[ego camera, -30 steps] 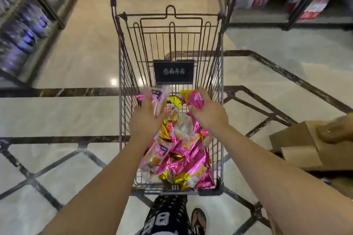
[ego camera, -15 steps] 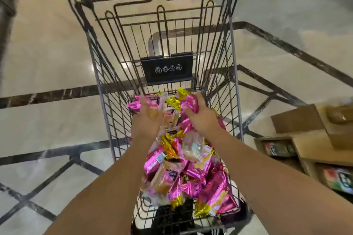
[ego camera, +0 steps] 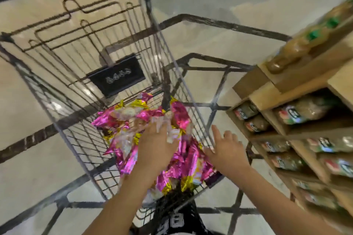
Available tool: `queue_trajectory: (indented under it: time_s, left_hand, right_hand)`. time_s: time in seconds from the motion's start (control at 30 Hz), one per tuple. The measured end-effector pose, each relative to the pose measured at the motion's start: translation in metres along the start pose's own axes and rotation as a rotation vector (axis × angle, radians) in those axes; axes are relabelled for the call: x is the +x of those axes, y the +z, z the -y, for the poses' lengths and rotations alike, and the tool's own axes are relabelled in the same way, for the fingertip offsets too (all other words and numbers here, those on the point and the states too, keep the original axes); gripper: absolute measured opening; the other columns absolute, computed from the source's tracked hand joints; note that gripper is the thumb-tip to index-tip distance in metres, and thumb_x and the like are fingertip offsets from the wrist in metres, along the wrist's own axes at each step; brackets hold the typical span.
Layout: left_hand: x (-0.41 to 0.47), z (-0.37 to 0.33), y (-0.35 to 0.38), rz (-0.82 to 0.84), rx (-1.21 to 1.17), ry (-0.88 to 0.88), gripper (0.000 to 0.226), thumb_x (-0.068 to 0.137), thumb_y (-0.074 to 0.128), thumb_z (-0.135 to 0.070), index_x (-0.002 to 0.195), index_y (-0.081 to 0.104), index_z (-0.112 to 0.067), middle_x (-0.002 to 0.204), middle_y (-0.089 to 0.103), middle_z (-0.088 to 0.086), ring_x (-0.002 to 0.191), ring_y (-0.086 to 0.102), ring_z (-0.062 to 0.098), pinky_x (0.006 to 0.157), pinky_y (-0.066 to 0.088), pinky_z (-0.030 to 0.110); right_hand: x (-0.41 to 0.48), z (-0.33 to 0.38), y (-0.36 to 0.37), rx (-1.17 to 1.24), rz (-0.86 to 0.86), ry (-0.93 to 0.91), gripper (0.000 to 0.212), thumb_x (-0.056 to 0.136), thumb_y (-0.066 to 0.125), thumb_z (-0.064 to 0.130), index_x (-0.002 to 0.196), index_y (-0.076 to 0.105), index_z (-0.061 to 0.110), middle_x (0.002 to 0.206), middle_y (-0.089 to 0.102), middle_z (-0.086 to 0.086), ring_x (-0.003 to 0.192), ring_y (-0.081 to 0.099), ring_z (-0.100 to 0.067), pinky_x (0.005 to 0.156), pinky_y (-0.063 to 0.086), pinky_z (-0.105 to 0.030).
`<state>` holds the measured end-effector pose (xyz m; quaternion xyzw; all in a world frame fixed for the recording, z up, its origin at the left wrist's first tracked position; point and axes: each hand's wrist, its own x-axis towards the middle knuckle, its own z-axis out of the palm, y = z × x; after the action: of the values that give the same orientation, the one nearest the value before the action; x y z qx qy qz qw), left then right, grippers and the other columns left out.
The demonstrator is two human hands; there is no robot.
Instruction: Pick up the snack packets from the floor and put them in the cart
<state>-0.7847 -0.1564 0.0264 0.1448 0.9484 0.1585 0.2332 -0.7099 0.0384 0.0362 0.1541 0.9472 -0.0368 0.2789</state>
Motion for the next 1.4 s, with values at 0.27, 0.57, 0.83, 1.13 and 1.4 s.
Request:
queue_trajectory:
  time_s: [0.27,0.57,0.83,1.13,1.4]
  left_hand:
    - [-0.081,-0.157,0.058,0.196,0.406,0.328,0.071,0.099,0.035,-0.056,0.155,0.017,-0.017,0.157,0.023,0.02,0.145,0.02,0.035,0.117,0.02,0.043]
    - [-0.21,-0.286,0.18,0.437,0.559,0.646,0.072,0.1,0.034,-0.058,0.157,0.014,-0.018,0.16,0.019,0.018,0.147,0.017,0.035,0.12,0.018,0.046]
    - [-0.319,-0.379,0.269,0.553,0.719,0.979,0.072,0.098,0.037,-0.059,0.156,0.018,-0.02,0.153,0.033,0.015,0.142,0.028,0.032,0.113,0.026,0.04]
    - [-0.382,-0.439,0.333,0.615,0.905,1.25,0.07,0.096,0.038,-0.062,0.152,0.026,-0.021,0.149,0.04,0.012,0.134,0.038,0.031,0.109,0.032,0.04]
    - [-0.387,-0.528,0.387,0.66,1.044,1.456,0.071,0.098,0.038,-0.06,0.154,0.022,-0.02,0.149,0.039,0.012,0.136,0.037,0.032,0.108,0.032,0.039]
  right_hand:
    - [-0.124,-0.125,0.061,0.163,0.019,0.342,0.077,0.094,0.033,0.065,0.155,0.008,0.023,0.142,0.038,-0.016,0.128,0.041,-0.033,0.098,0.042,-0.041]
    - [-0.314,-0.241,0.192,0.489,0.05,0.762,0.077,0.096,0.033,0.062,0.155,0.003,0.022,0.14,0.039,-0.017,0.125,0.043,-0.033,0.095,0.043,-0.039]
    - [-0.447,-0.3,0.272,0.748,-0.033,1.082,0.079,0.094,0.036,0.064,0.155,0.005,0.025,0.147,0.034,-0.017,0.131,0.038,-0.035,0.1,0.041,-0.043]
    - [-0.515,-0.309,0.334,1.078,-0.179,1.337,0.078,0.092,0.041,0.061,0.155,0.009,0.028,0.144,0.038,-0.015,0.128,0.043,-0.034,0.097,0.046,-0.043]
    - [-0.538,-0.36,0.361,1.144,-0.184,1.561,0.075,0.094,0.039,0.059,0.154,0.008,0.027,0.142,0.038,-0.012,0.126,0.045,-0.031,0.094,0.049,-0.041]
